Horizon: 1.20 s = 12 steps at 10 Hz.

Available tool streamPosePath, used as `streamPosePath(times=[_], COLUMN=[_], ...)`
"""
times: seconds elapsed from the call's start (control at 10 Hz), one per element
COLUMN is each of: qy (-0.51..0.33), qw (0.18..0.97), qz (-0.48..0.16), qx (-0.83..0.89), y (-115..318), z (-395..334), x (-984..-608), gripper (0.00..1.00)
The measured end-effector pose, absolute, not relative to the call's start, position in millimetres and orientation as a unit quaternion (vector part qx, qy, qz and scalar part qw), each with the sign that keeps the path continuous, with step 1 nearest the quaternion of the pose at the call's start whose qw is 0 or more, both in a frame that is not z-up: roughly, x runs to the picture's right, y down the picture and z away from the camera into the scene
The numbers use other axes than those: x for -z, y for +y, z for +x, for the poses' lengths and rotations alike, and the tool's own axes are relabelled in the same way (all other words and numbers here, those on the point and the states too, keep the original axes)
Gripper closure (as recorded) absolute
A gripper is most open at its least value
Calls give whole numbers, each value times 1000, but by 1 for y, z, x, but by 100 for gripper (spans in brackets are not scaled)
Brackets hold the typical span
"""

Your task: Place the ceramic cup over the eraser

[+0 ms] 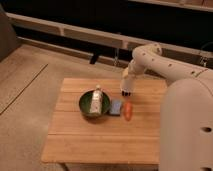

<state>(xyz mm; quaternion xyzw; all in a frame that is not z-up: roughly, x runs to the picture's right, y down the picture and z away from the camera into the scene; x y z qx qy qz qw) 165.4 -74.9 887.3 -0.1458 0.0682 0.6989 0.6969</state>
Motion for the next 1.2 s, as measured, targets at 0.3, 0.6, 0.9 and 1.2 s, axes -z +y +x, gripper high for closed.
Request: streamPosePath(times=[0.3,0.6,0.9,1.2], qy=[80,93,98,97], qw=[701,713,722,721], qz=[-153,-159,-167,-167], qx=[-692,-677,-665,-665], y=[-68,-63,-59,-59], z=[165,166,161,160], x=[-898,-906,-910,-910], gripper=[100,79,55,53])
